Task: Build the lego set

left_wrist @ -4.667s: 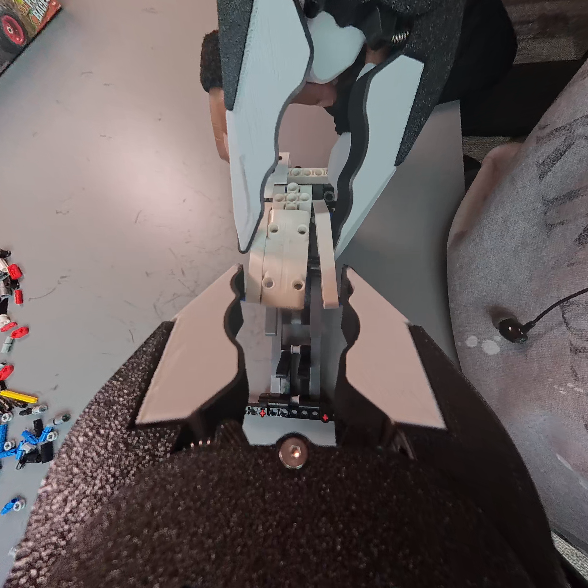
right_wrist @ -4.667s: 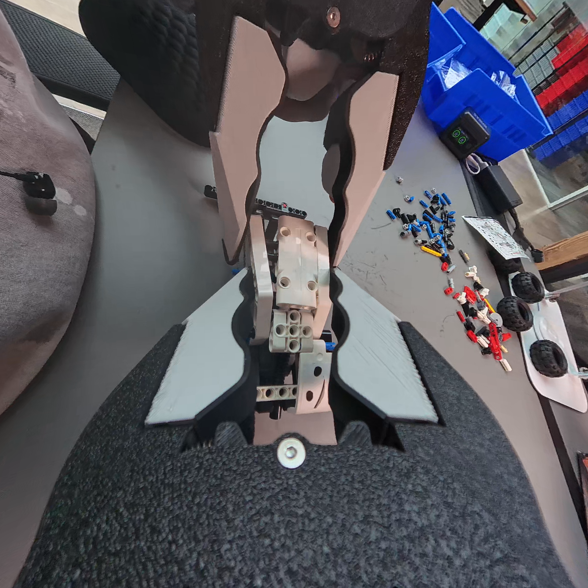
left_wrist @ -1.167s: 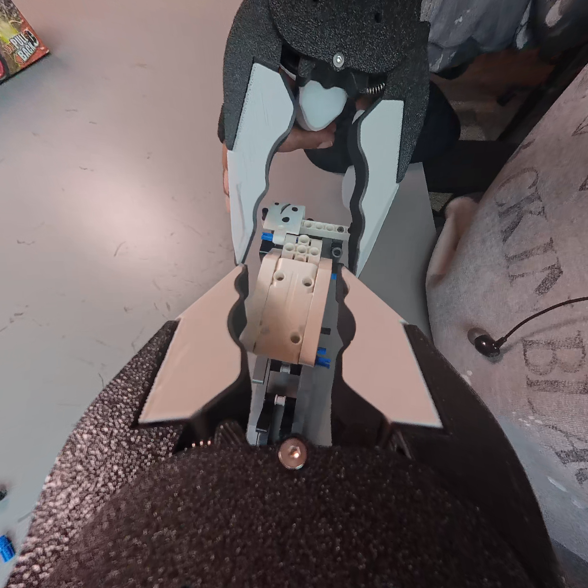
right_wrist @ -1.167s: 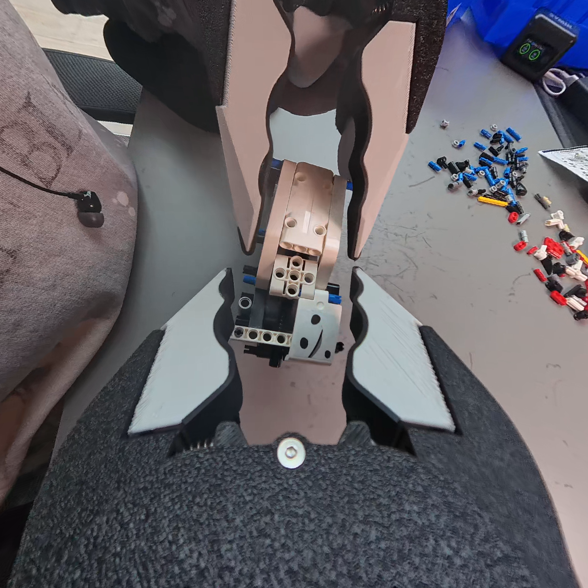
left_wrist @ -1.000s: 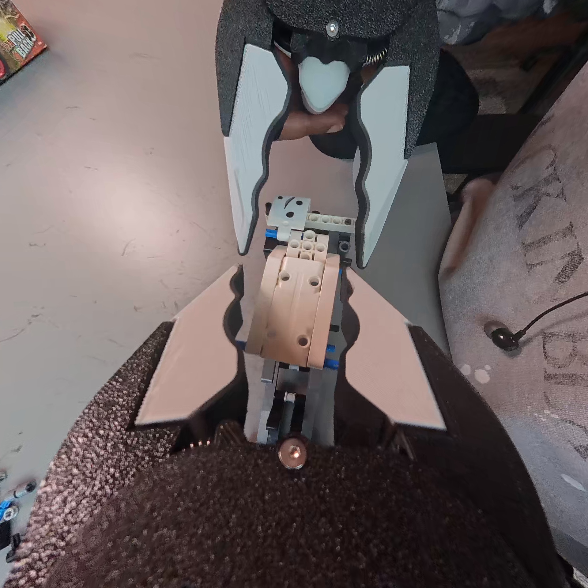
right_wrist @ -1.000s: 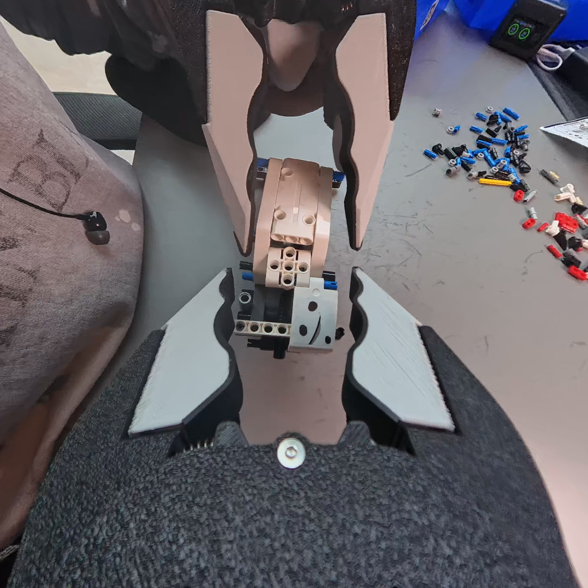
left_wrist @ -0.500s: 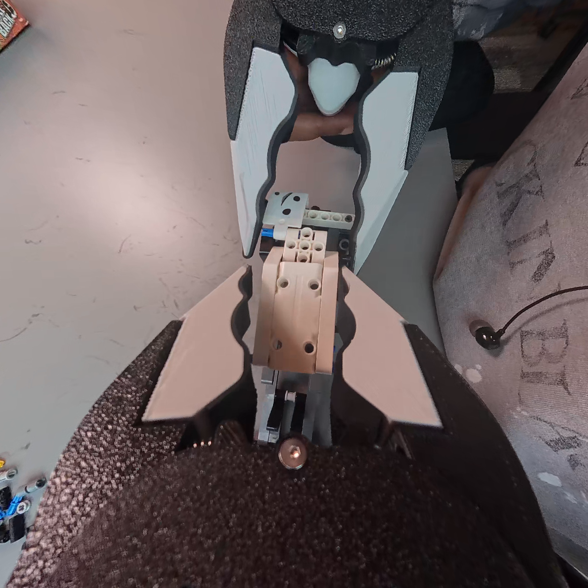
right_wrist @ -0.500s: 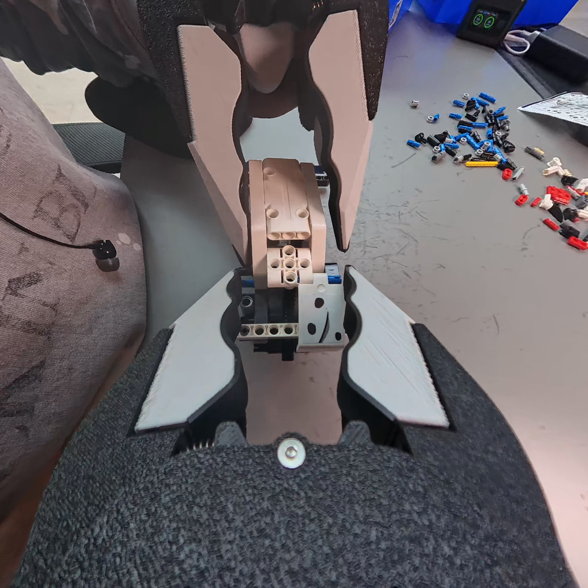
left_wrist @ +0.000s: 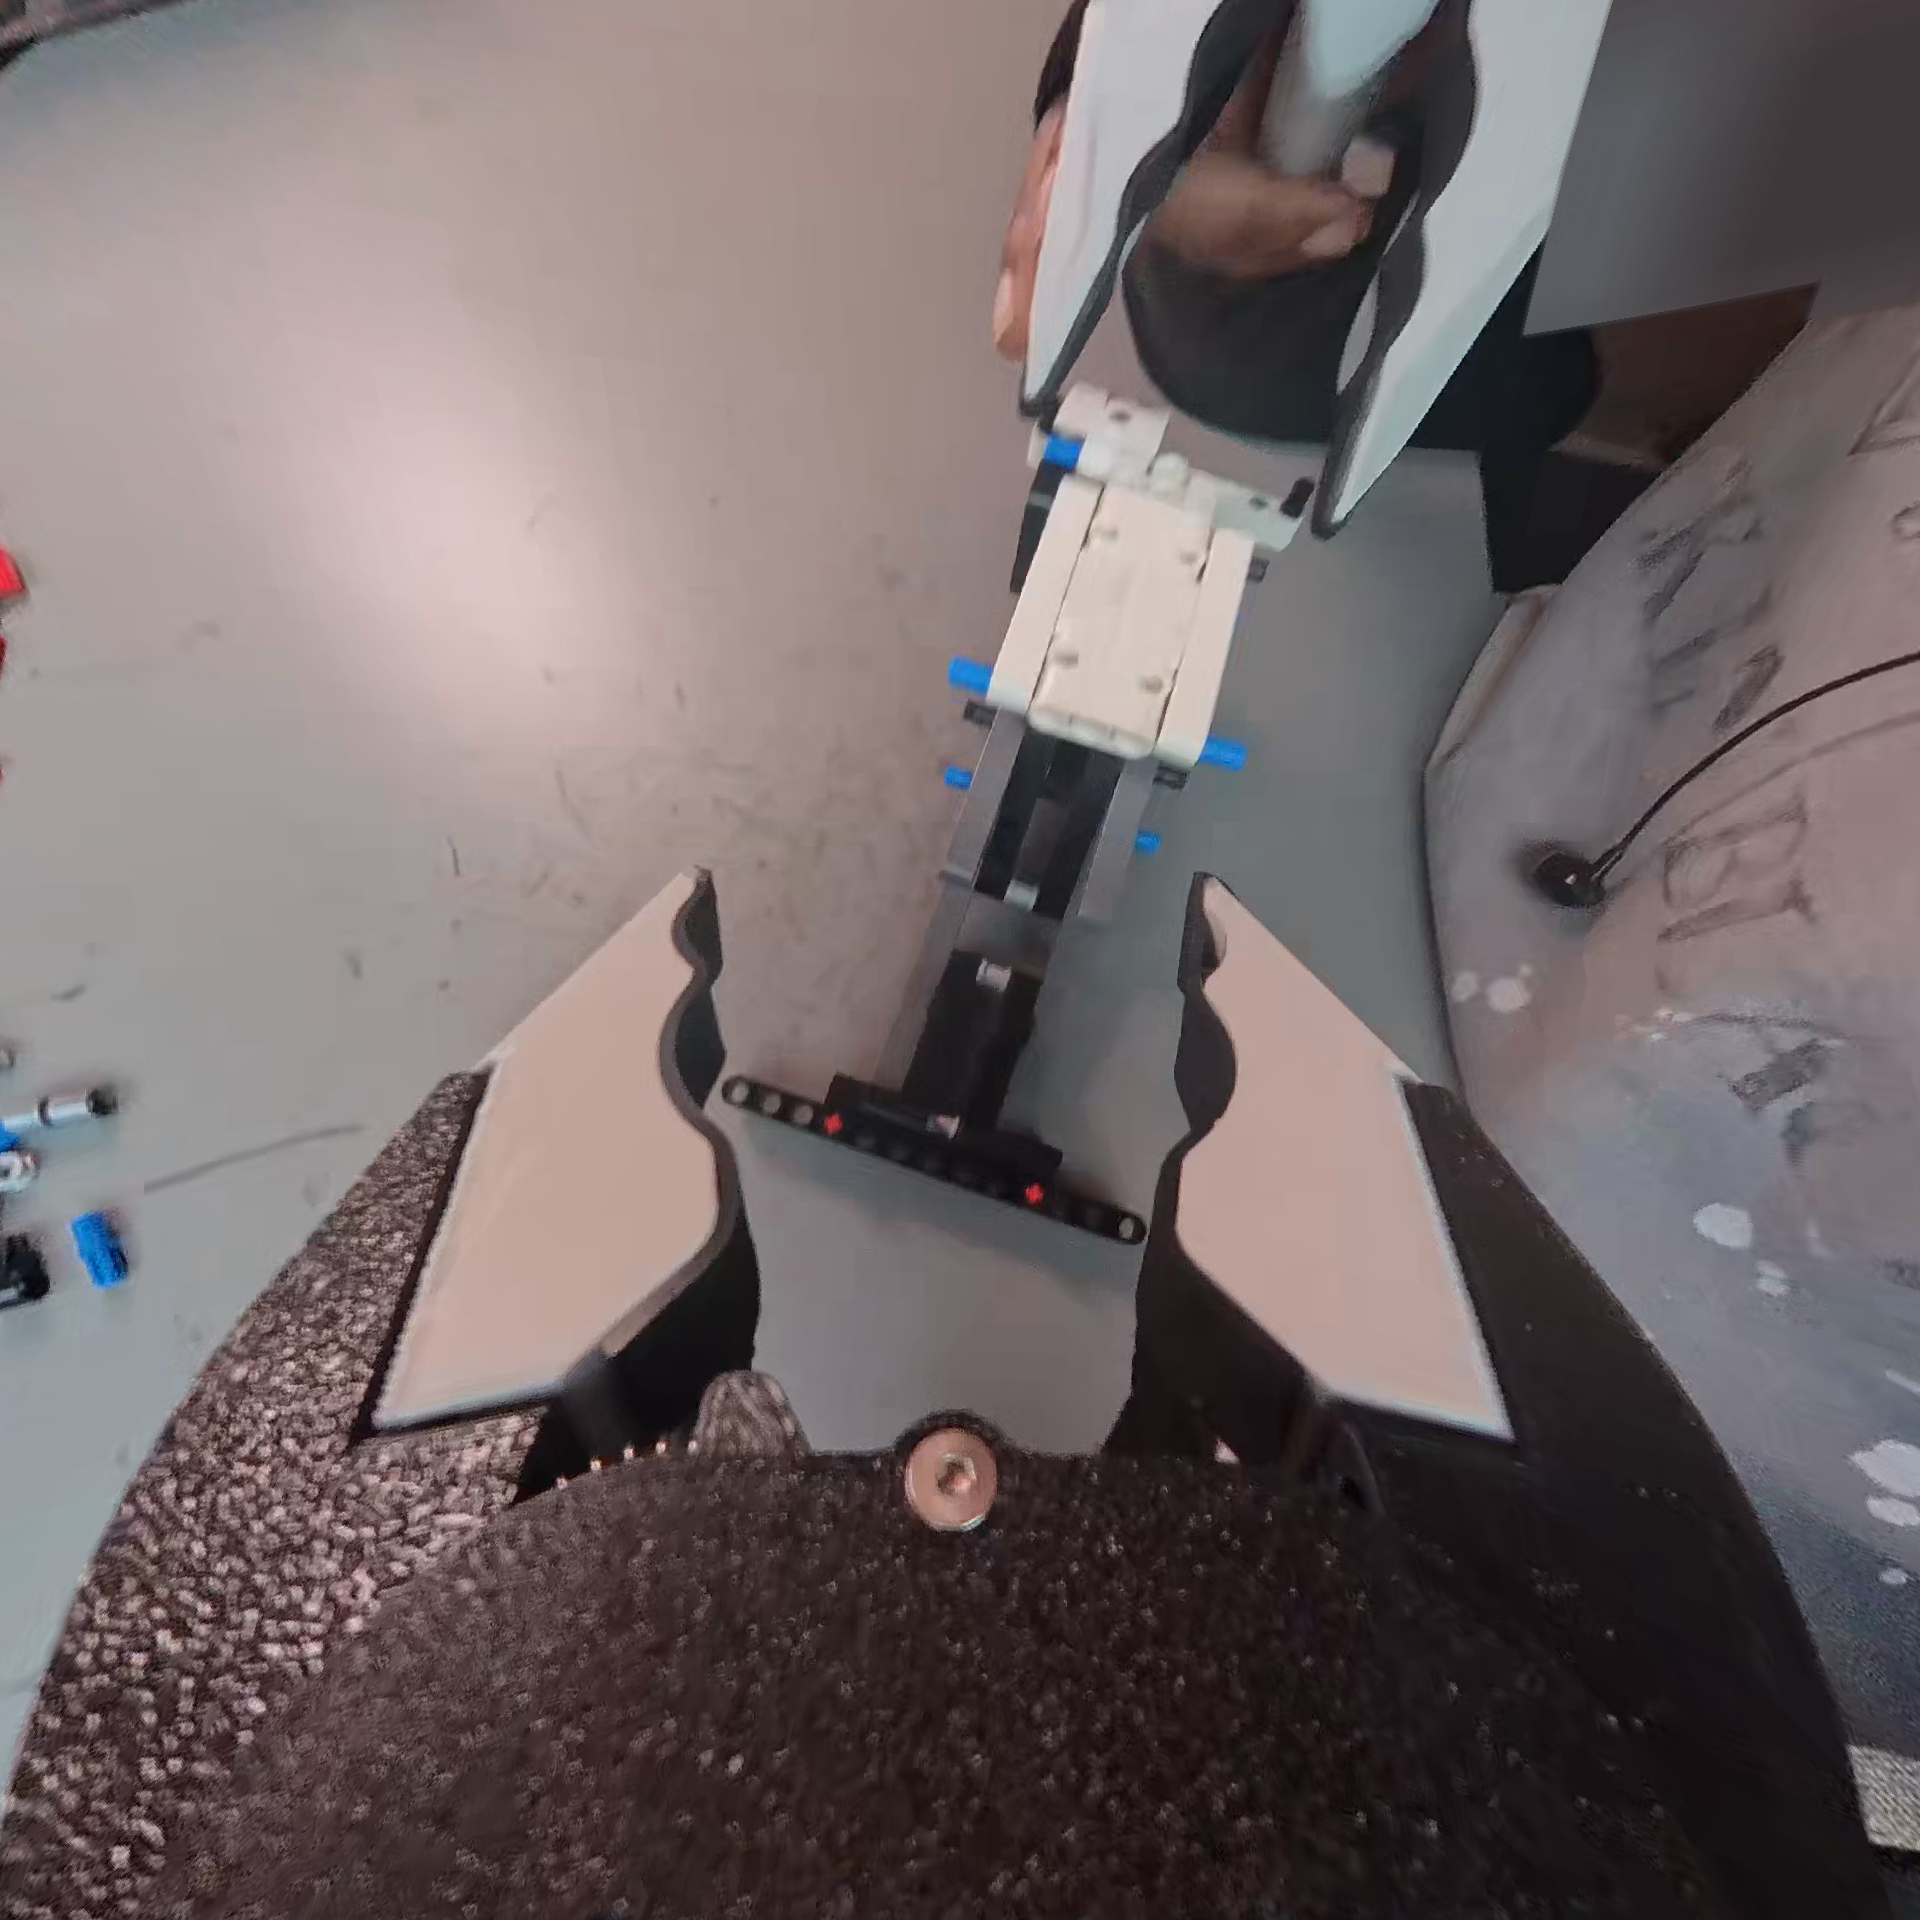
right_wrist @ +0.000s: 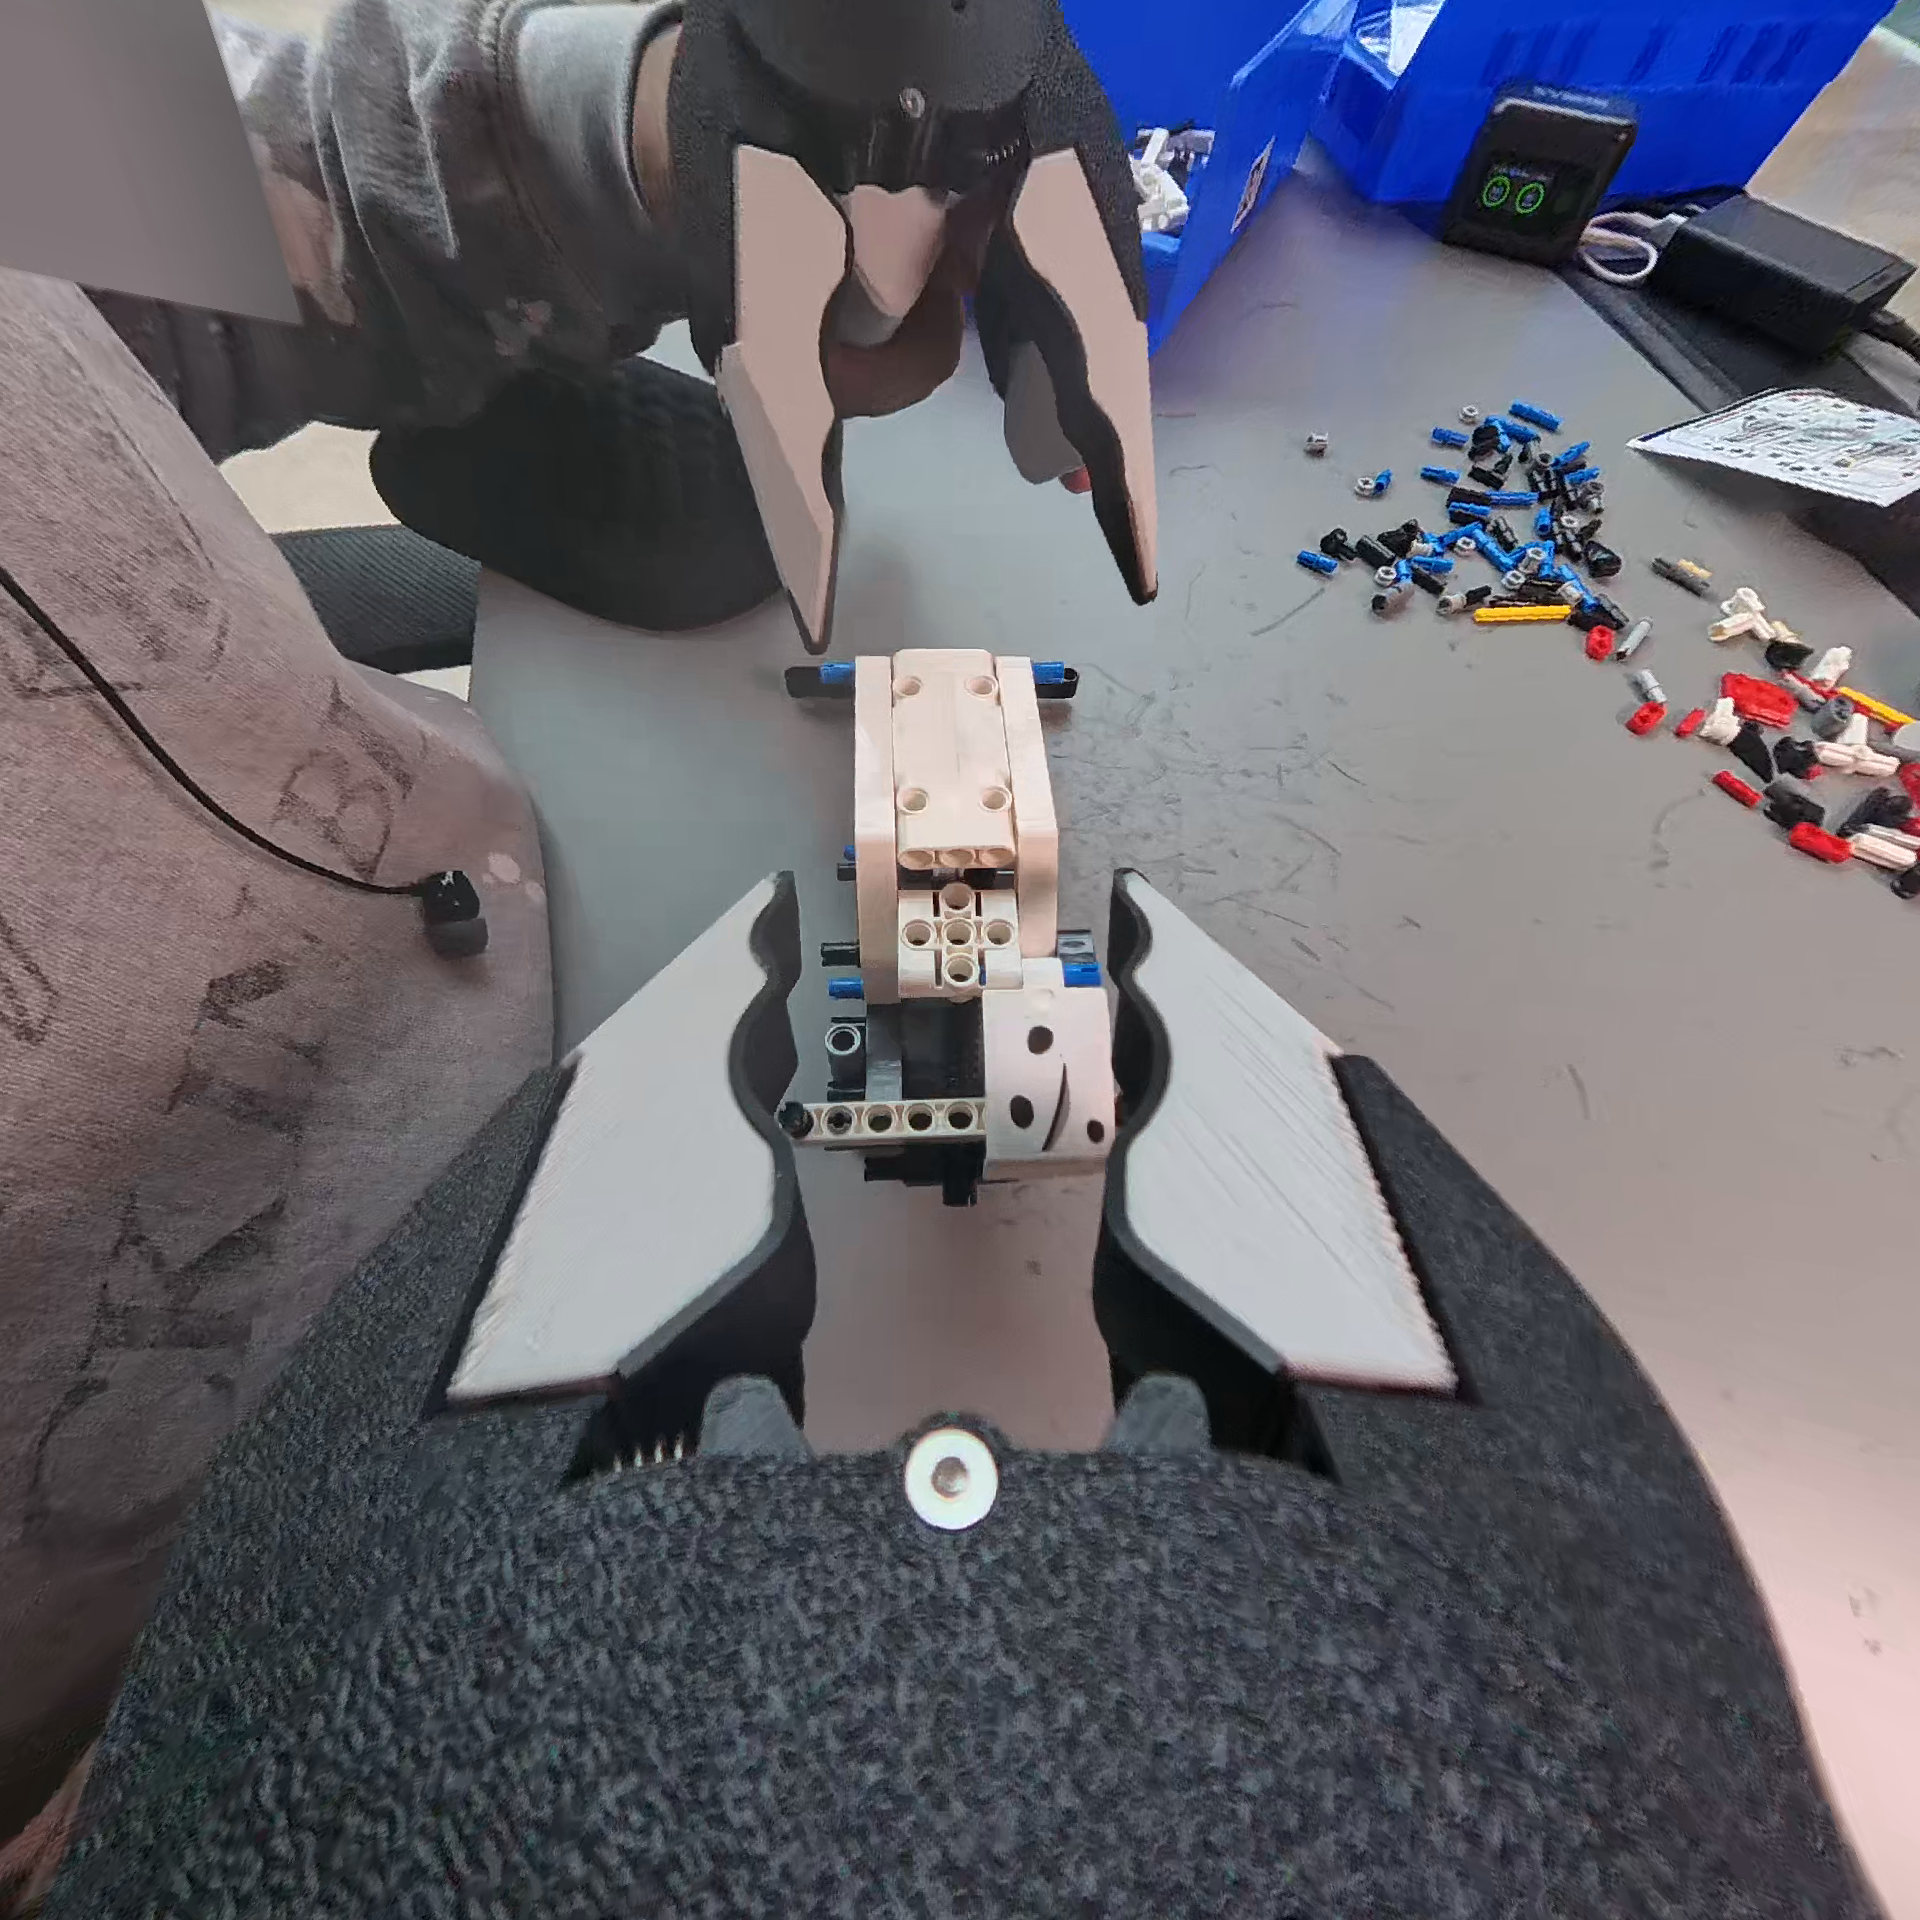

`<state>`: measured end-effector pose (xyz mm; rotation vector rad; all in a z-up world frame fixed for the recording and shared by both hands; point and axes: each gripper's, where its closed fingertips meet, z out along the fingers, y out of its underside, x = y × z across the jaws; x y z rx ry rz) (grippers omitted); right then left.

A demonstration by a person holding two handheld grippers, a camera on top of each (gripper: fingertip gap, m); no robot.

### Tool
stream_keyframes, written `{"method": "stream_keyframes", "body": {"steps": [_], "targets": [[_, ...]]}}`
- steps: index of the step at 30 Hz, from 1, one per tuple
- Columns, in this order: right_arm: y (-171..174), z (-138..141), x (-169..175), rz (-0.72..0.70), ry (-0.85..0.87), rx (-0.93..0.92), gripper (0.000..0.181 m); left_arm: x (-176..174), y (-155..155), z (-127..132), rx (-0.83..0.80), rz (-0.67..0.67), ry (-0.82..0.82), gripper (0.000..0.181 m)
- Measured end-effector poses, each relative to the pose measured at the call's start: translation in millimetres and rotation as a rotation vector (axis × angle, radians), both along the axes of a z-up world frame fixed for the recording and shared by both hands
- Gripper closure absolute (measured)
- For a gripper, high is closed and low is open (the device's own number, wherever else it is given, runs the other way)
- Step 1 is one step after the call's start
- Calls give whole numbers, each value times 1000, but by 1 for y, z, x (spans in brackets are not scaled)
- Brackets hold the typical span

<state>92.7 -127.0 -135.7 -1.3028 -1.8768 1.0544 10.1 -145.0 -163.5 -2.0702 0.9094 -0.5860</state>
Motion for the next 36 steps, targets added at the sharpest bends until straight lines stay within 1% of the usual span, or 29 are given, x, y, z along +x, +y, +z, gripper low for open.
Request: {"method": "stream_keyframes", "body": {"steps": [2, 4, 5, 6, 7, 10, 12, 13, 15, 17, 18, 19, 20, 21, 23, 26, 28, 30, 34, 36], "targets": [[-2, -5, -6, 6, -37, 43, 122, -6, -6, -17, -42, -13, 29, 88], [-3, -14, -11, 23, -90, 78, 122, -3, -11, -29, -82, -39, 34, 82], [-4, -17, -13, 38, -113, 84, 125, 0, -11, -33, -86, -53, 39, 83], [-5, -19, -14, 49, -130, 90, 135, 3, -11, -38, -89, -67, 52, 84], [-5, -20, -16, 58, -138, 98, 137, 4, -11, -43, -91, -80, 76, 86], [-4, -20, -17, 85, -152, 106, 138, 2, -9, -57, -76, -98, 165, 99], [-4, -20, -17, 99, -150, 107, 139, -1, -8, -63, -78, -102, 190, 109], [-4, -20, -17, 101, -153, 105, 139, -2, -6, -63, -68, -99, 189, 114], [-2, -20, -18, 96, -147, 109, 139, -3, -5, -63, -70, -104, 180, 118], [2, -20, -20, 71, -142, 92, 139, -5, -3, -62, -67, -102, 175, 123], [5, -19, -21, 48, -135, 90, 138, -7, 0, -62, -64, -91, 172, 129], [9, -18, -22, 28, -120, 93, 137, -8, 3, -62, -64, -80, 164, 134], [13, -15, -23, 5, -96, 83, 113, -9, 4, -62, -70, -69, 149, 134], [14, -11, -20, 0, -87, 56, 95, -8, 5, -61, -78, -63, 133, 133], [20, 0, -13, -30, -48, 32, 91, -11, 8, -60, -60, -37, 137, 121], [36, 0, 3, -124, -31, 20, 90, -12, 13, -45, 6, -17, 68, 108], [36, -9, 14, -155, -49, -6, 94, -15, 17, -29, 49, 13, -17, 106], [33, -25, 21, -170, -88, 14, 94, -17, 21, -9, 101, 39, -131, 106], [29, -42, 18, -161, -116, 36, 95, -21, 24, 28, 220, 76, -342, 107], [27, -49, 10, -127, -126, 53, 95, -24, 25, 45, 277, 101, -434, 103]]}}
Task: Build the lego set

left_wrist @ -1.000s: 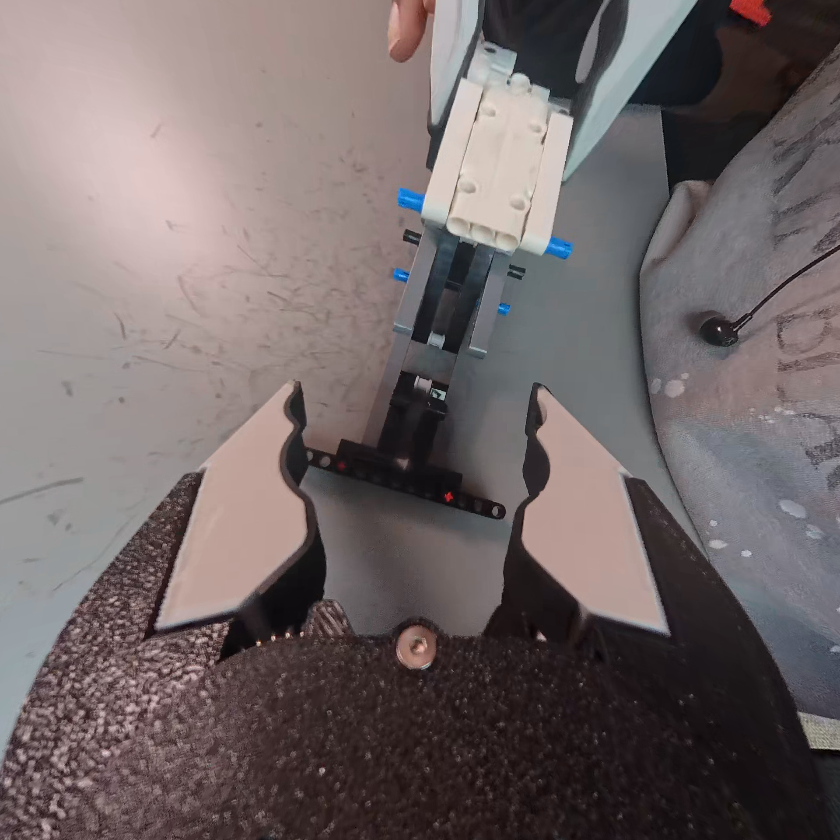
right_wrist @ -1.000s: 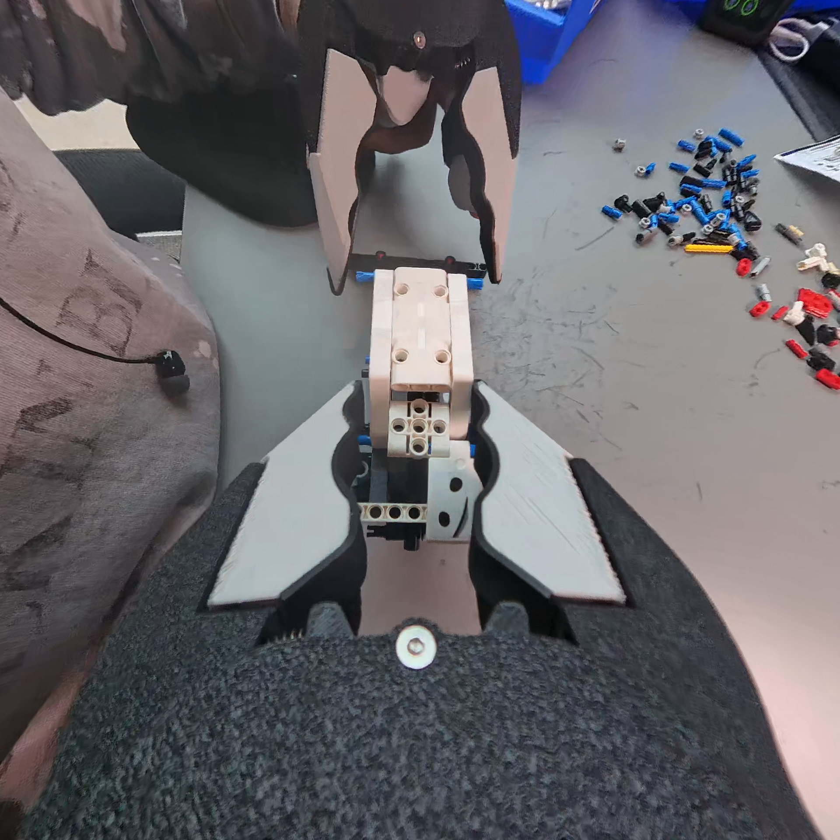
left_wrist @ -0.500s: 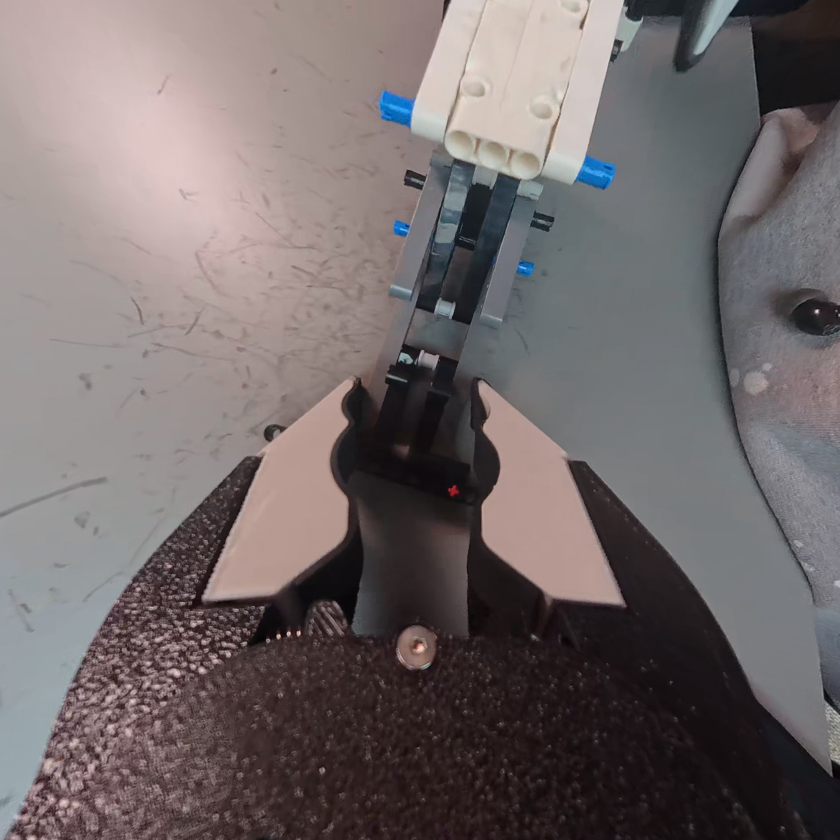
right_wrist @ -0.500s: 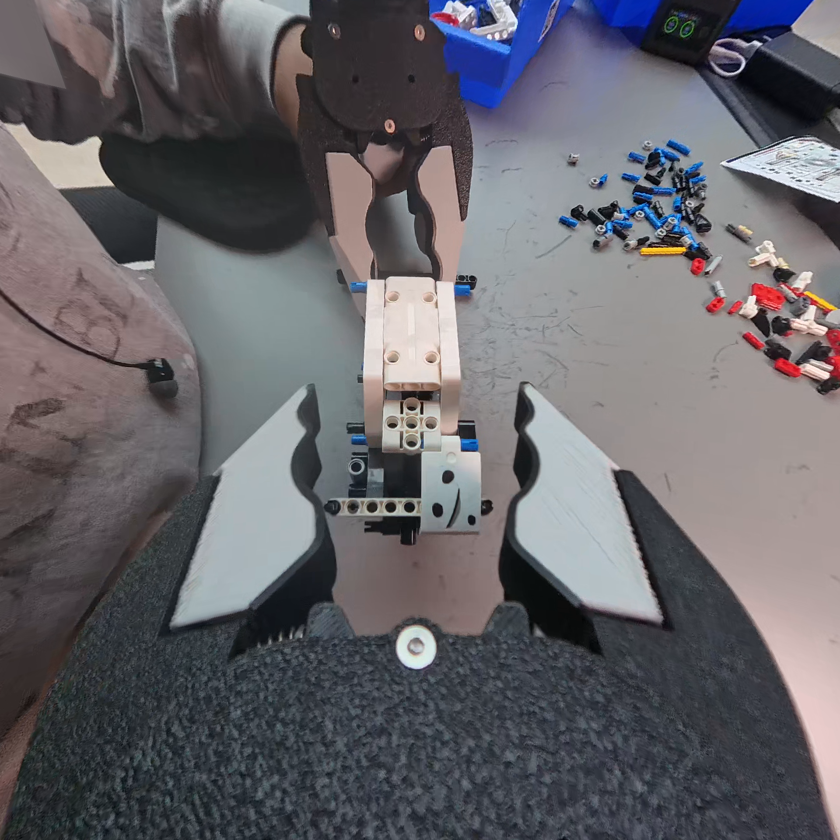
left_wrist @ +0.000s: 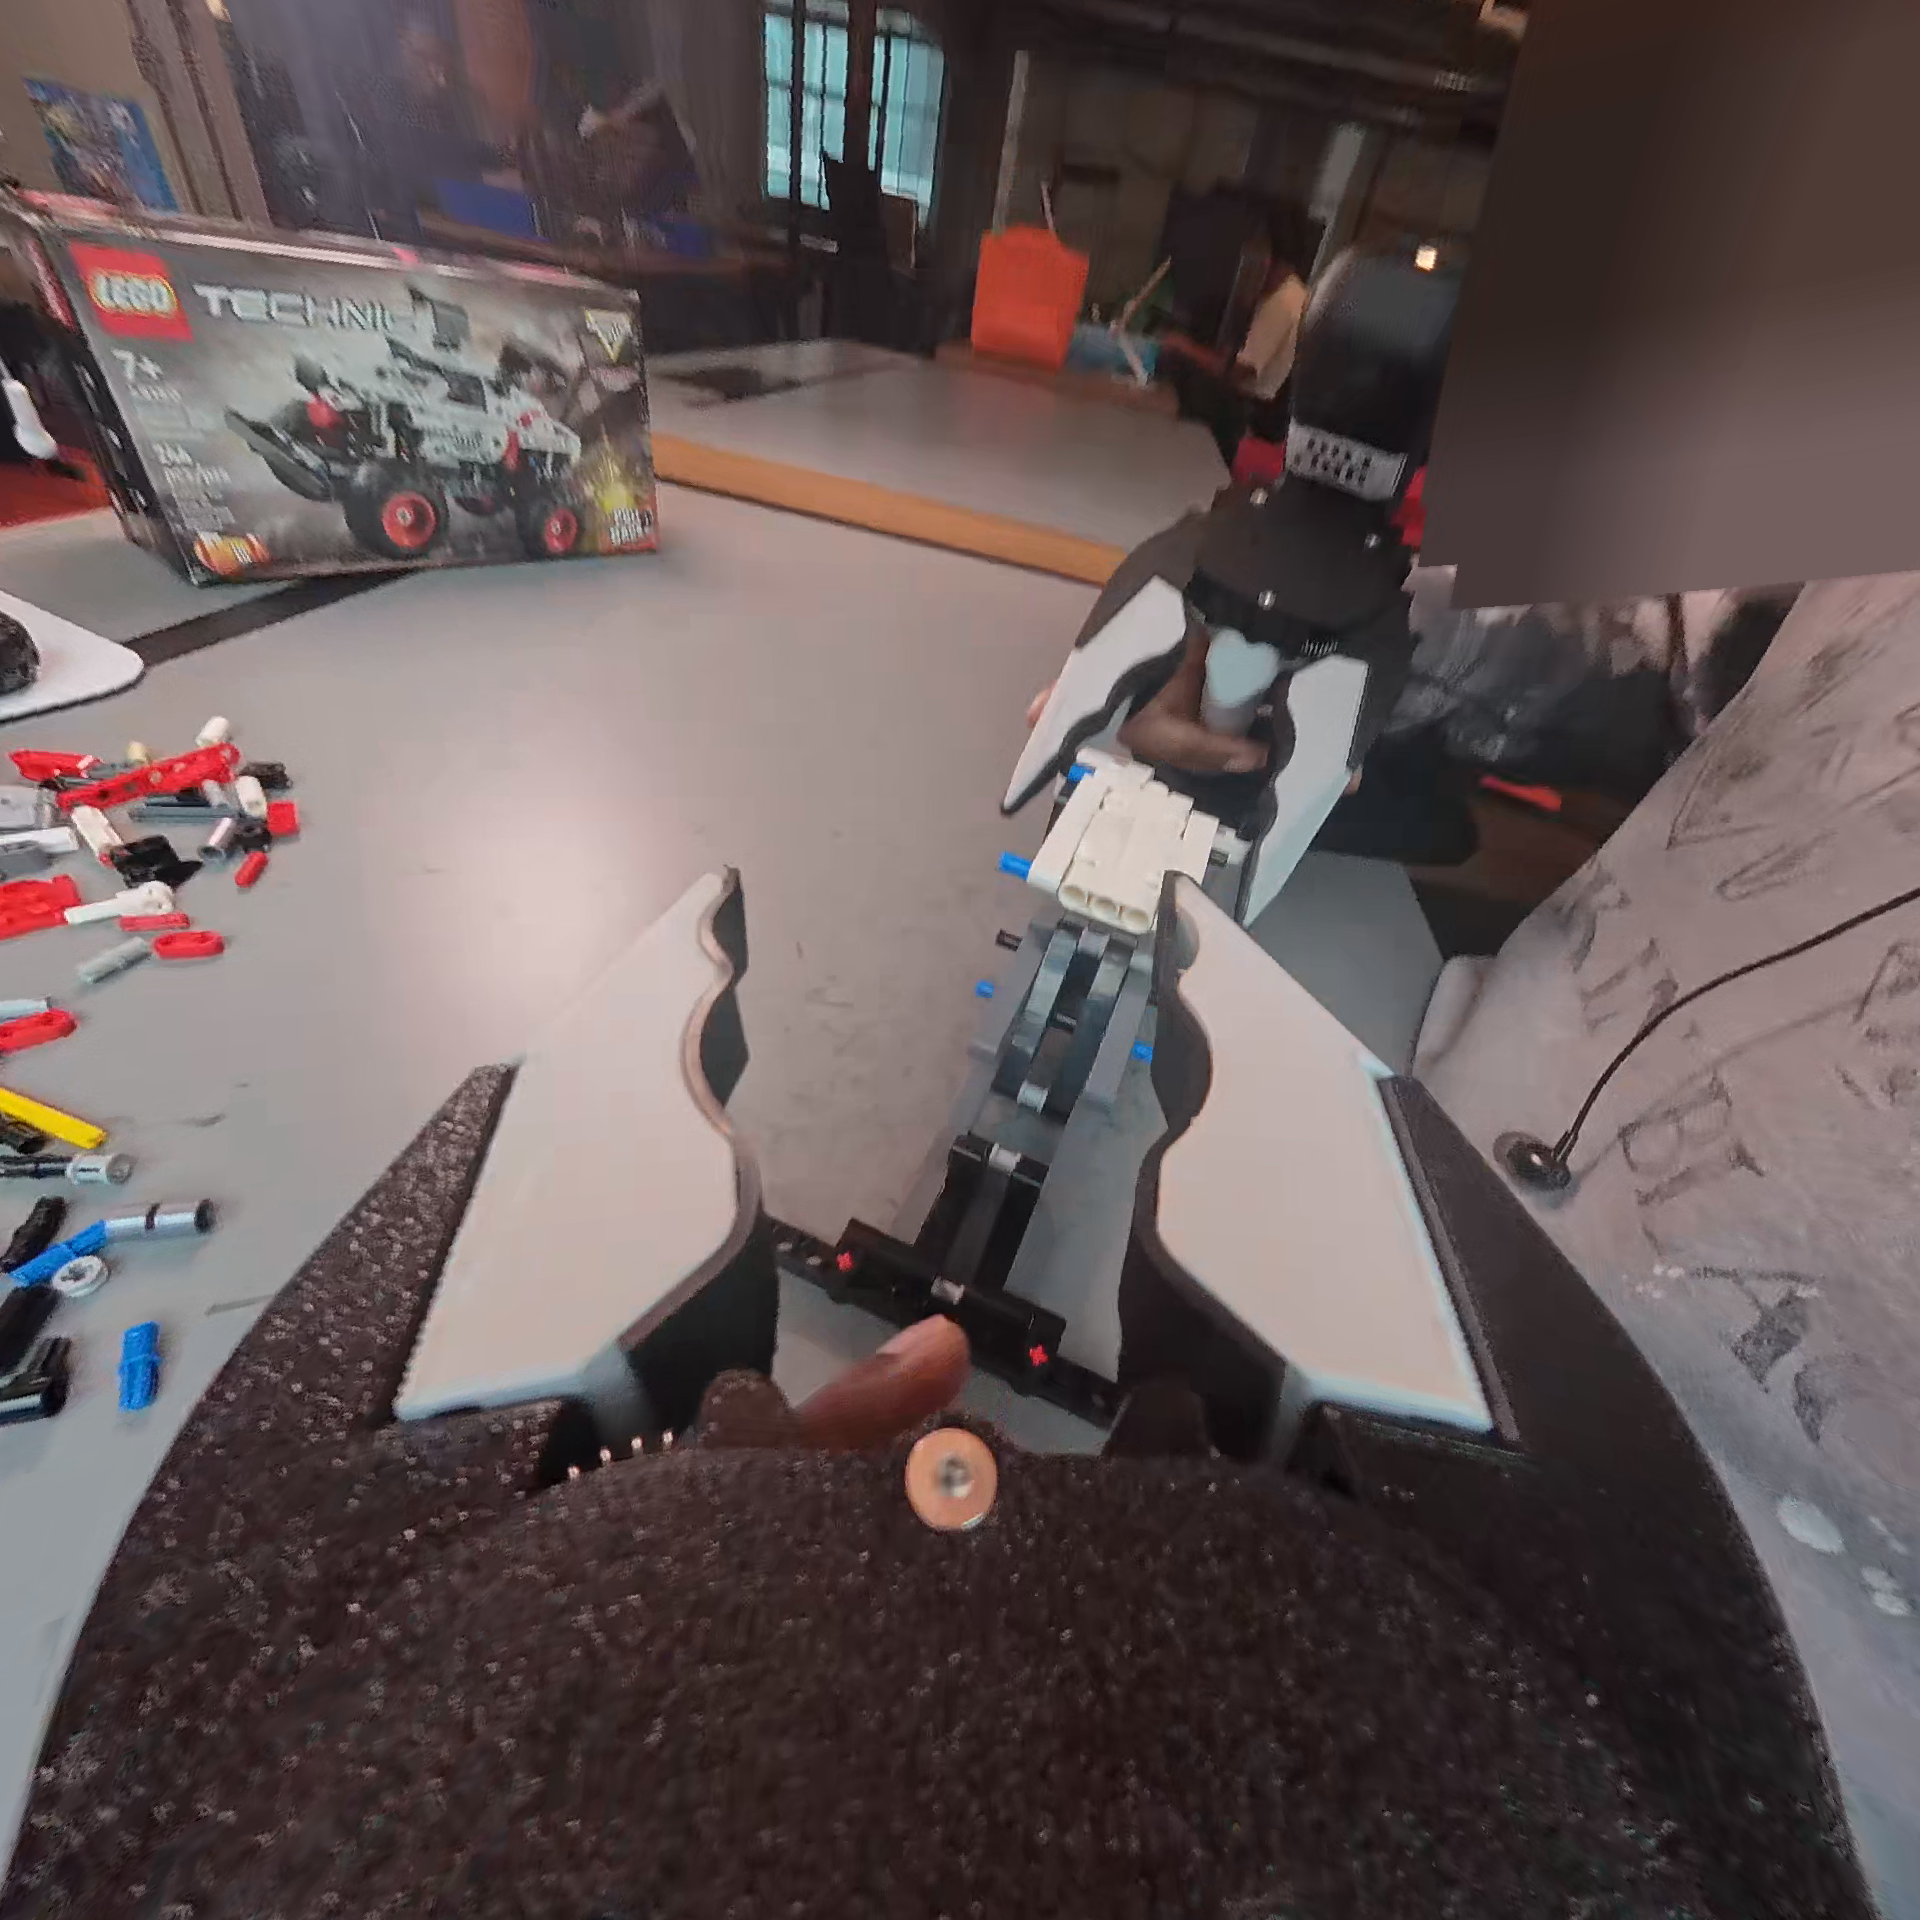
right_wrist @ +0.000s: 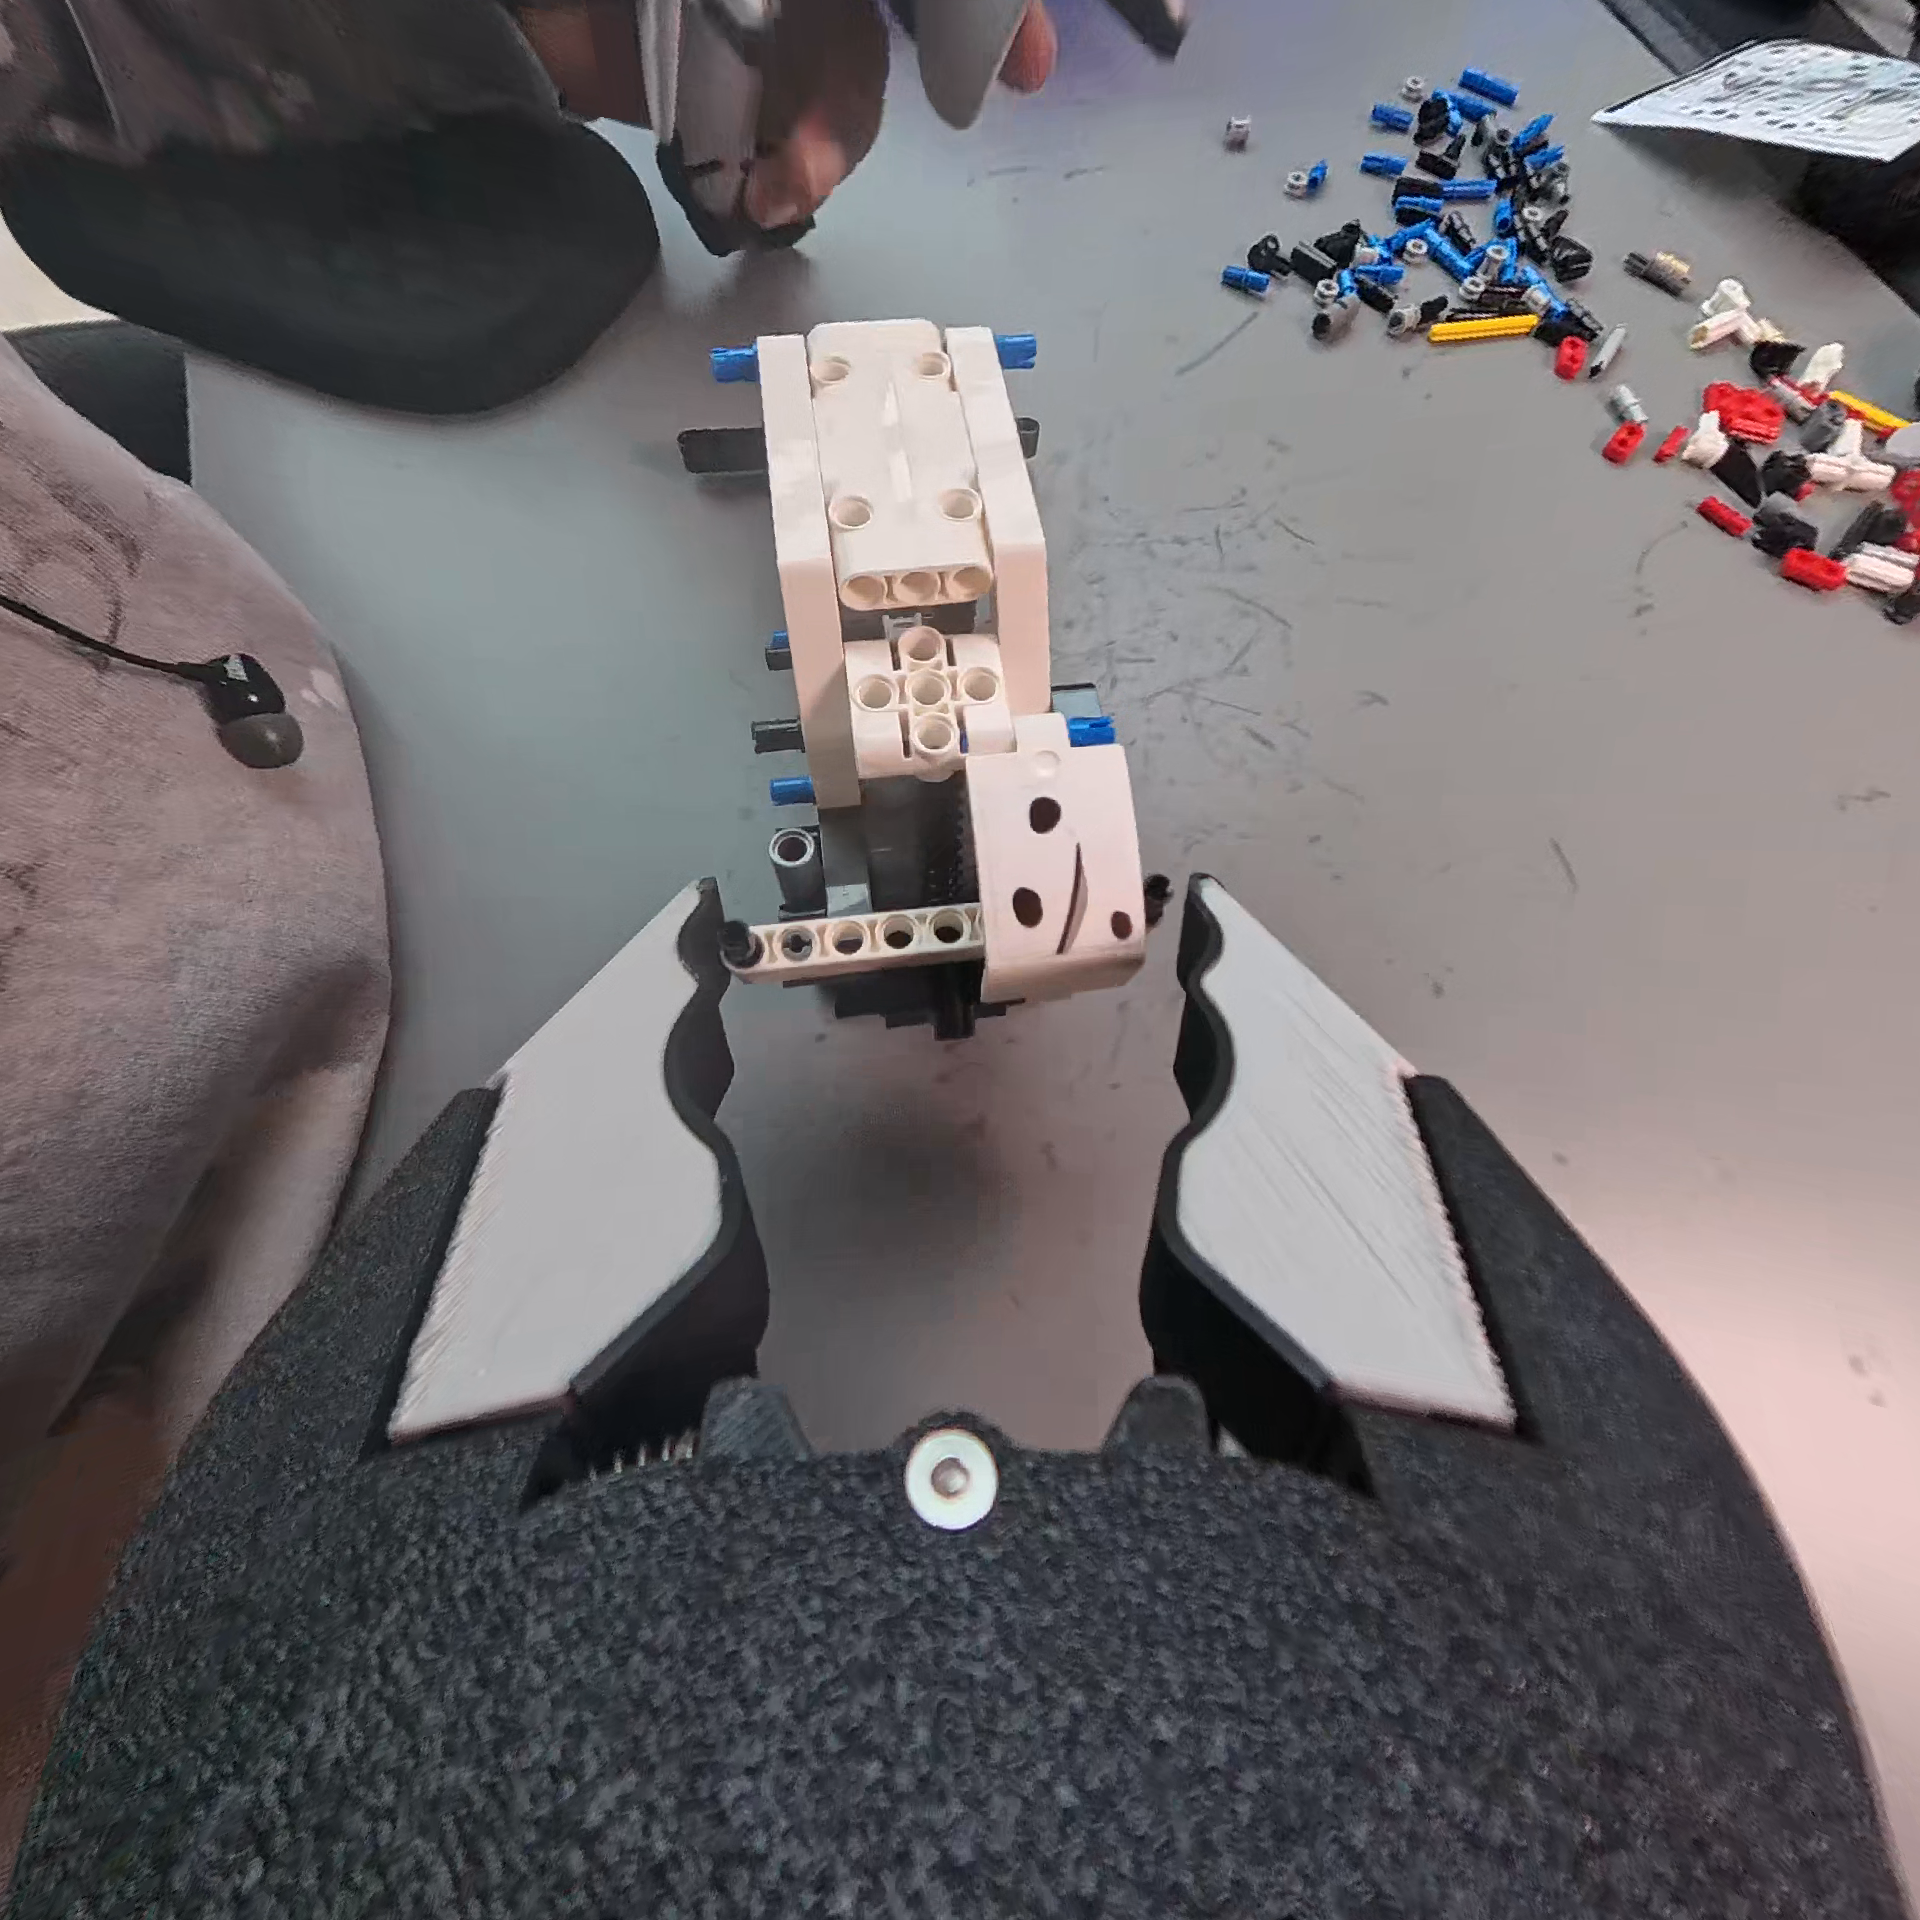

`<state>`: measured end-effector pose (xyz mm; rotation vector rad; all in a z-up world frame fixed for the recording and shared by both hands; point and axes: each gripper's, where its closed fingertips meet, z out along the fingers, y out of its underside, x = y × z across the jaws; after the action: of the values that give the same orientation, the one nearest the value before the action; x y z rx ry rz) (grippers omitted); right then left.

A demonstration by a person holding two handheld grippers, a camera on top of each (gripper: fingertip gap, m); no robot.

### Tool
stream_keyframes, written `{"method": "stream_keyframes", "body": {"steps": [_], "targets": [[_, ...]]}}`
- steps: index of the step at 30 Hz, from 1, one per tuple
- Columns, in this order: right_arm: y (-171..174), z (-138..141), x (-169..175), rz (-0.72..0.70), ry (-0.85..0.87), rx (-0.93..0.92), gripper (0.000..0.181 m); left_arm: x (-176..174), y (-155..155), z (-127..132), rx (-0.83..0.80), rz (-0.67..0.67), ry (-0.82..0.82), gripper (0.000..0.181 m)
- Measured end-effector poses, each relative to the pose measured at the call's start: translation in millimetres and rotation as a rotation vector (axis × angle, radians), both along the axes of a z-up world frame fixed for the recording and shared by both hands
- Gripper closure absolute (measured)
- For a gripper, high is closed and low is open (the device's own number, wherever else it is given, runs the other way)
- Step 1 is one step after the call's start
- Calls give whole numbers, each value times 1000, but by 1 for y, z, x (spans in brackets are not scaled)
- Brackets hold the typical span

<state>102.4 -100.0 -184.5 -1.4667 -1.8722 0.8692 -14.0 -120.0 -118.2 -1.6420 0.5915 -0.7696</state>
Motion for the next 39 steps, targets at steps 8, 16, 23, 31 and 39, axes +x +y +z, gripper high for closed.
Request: {"method": "stream_keyframes", "body": {"steps": [8, 16, 23, 31, 39], "targets": [[34, -4, -18, 125, -15, 30, 97, -24, 10, 20, 60, 139, -151, 80], [100, -4, -35, 74, -2, 36, 97, -20, 12, 12, 17, 139, -117, 93], [121, -4, -44, 58, 21, 38, 97, -25, 23, 6, 8, 232, -72, 96], [124, 17, -43, -17, 128, 51, 94, -48, 35, 12, 64, 401, -43, 103], [171, 74, -51, -233, 392, 54, 102, -52, 61, 26, 119, 413, -20, 76]]}}
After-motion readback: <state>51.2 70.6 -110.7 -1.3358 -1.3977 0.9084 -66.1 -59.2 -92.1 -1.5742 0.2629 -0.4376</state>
